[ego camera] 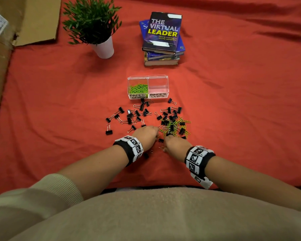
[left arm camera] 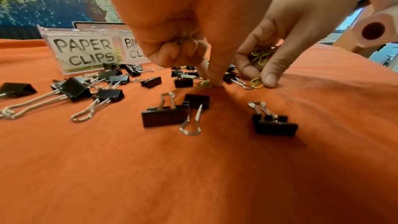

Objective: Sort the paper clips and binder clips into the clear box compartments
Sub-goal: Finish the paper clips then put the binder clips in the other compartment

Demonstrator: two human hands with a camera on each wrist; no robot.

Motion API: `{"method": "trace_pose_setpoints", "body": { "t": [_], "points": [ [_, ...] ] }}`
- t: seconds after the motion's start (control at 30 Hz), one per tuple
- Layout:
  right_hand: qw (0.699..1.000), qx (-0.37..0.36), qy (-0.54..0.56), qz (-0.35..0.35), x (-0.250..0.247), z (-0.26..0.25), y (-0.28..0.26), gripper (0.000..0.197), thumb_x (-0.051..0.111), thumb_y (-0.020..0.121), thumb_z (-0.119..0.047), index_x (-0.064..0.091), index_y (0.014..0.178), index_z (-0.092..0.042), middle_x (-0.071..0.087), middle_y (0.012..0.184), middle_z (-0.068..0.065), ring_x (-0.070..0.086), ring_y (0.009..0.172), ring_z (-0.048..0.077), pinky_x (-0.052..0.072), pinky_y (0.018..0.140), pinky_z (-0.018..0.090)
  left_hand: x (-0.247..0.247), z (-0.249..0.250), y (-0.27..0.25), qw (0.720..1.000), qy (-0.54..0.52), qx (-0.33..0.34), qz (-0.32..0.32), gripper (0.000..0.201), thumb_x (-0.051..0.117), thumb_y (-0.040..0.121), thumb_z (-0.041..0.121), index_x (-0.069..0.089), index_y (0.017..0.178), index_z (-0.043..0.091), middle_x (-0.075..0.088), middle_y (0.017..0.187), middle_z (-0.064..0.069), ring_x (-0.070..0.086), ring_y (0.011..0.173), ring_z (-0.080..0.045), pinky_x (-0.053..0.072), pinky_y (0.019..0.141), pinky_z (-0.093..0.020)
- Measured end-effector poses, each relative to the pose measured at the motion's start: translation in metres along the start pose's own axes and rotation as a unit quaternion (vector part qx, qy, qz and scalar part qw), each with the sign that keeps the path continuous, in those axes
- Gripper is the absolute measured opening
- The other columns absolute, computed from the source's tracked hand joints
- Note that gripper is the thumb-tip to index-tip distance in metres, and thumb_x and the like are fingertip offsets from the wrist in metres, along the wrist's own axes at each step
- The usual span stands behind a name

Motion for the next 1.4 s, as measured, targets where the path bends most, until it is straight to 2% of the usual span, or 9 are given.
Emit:
{"method": "trace_pose_setpoints", "body": {
  "t": [0.27,0.47,0.67,0.8,0.87,1.0,1.07,1.23,1.4],
  "points": [
    [0.996,-0.046,-0.068,0.034,0.018,0.002,0.001,0.025,0.041,0.096,-0.011,0.045,0.118,-0.001,0.047,0.116,0.016,0.053,0.105,0.033,0.048,0.087,0.046,-0.001,0.006,-0.002,0.997,0.071,0.015,0.018,0.025,0.043,0.092,0.015,0.053,0.114,0.006,0.058,0.116,-0.012,0.055,0.107,-0.03,0.044,0.086,-0.038],
    [0.978,-0.009,0.205,0.043,-0.013,0.023,-0.005,0.008,0.054,0.092,-0.015,0.059,0.097,-0.013,0.066,0.097,0.006,0.062,0.088,0.022,0.045,0.073,0.028,-0.01,-0.006,-0.004,0.992,-0.121,-0.01,0.035,0.011,0.045,0.091,0.019,0.05,0.095,0.009,0.051,0.099,-0.008,0.054,0.088,-0.028,0.045,0.081,-0.041],
    [0.882,0.052,0.468,-0.001,-0.026,0.057,0.0,0.019,0.05,0.095,-0.013,0.066,0.106,-0.012,0.055,0.069,0.005,0.05,0.06,0.021,0.041,0.052,0.03,-0.034,-0.034,0.003,0.934,-0.336,-0.101,0.063,0.009,0.045,0.094,0.018,0.049,0.086,0.015,0.053,0.075,0.002,0.046,0.061,-0.013,0.04,0.058,-0.029],
    [0.781,0.091,0.615,-0.063,-0.019,0.053,-0.002,0.025,0.04,0.094,-0.007,0.061,0.081,-0.007,0.048,0.063,0.005,0.047,0.046,0.015,0.036,0.041,0.023,-0.036,-0.047,0.005,0.886,-0.437,-0.144,0.065,0.016,0.041,0.094,0.013,0.052,0.086,0.022,0.052,0.069,0.003,0.039,0.051,-0.01,0.035,0.048,-0.024],
    [0.806,0.104,0.579,-0.068,-0.018,0.05,-0.004,0.025,0.044,0.094,-0.014,0.057,0.074,-0.008,0.051,0.061,0.005,0.048,0.045,0.015,0.037,0.041,0.023,-0.034,-0.045,0.007,0.868,-0.47,-0.154,0.047,0.024,0.037,0.093,0.008,0.057,0.092,0.021,0.051,0.068,0.004,0.04,0.051,-0.01,0.034,0.048,-0.023],
    [0.947,0.066,0.313,-0.044,-0.019,0.044,-0.002,0.028,0.045,0.098,-0.024,0.058,0.076,-0.012,0.055,0.066,0.001,0.053,0.055,0.016,0.041,0.049,0.024,-0.026,-0.034,0.01,0.855,-0.495,-0.156,-0.013,0.034,0.03,0.089,0.002,0.059,0.083,0.018,0.051,0.067,0.001,0.044,0.052,-0.012,0.037,0.047,-0.022],
    [0.987,0.044,0.147,-0.041,-0.017,0.038,-0.004,0.03,0.042,0.097,-0.03,0.058,0.081,-0.009,0.06,0.076,0.007,0.056,0.07,0.022,0.041,0.06,0.028,-0.022,-0.026,0.014,0.846,-0.508,-0.158,-0.029,0.027,0.032,0.089,0.006,0.054,0.076,0.017,0.049,0.065,0.0,0.044,0.052,-0.013,0.036,0.047,-0.022],
    [0.997,0.049,-0.058,0.011,-0.011,0.024,-0.01,0.047,0.053,0.088,-0.051,0.058,0.102,-0.006,0.064,0.106,0.012,0.063,0.099,0.031,0.049,0.075,0.037,-0.022,-0.004,0.021,0.96,-0.263,-0.096,0.005,0.02,0.057,0.087,0.032,0.051,0.078,0.016,0.054,0.07,-0.005,0.048,0.064,-0.02,0.035,0.056,-0.028],
    [0.997,0.063,-0.038,0.004,-0.005,0.019,-0.009,0.034,0.05,0.093,-0.032,0.055,0.112,-0.004,0.062,0.115,0.013,0.061,0.105,0.033,0.05,0.081,0.04,-0.009,0.009,0.023,0.998,-0.049,-0.037,0.001,0.037,0.063,0.085,0.04,0.05,0.107,0.013,0.063,0.104,-0.009,0.061,0.094,-0.031,0.047,0.073,-0.038]
  ]
}}
Point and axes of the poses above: each hand's wrist, its own y-axis towards the middle knuckle, its own x-axis out of the palm, z = x × y, the point moved 8 cm from there along y, towards the middle knuckle
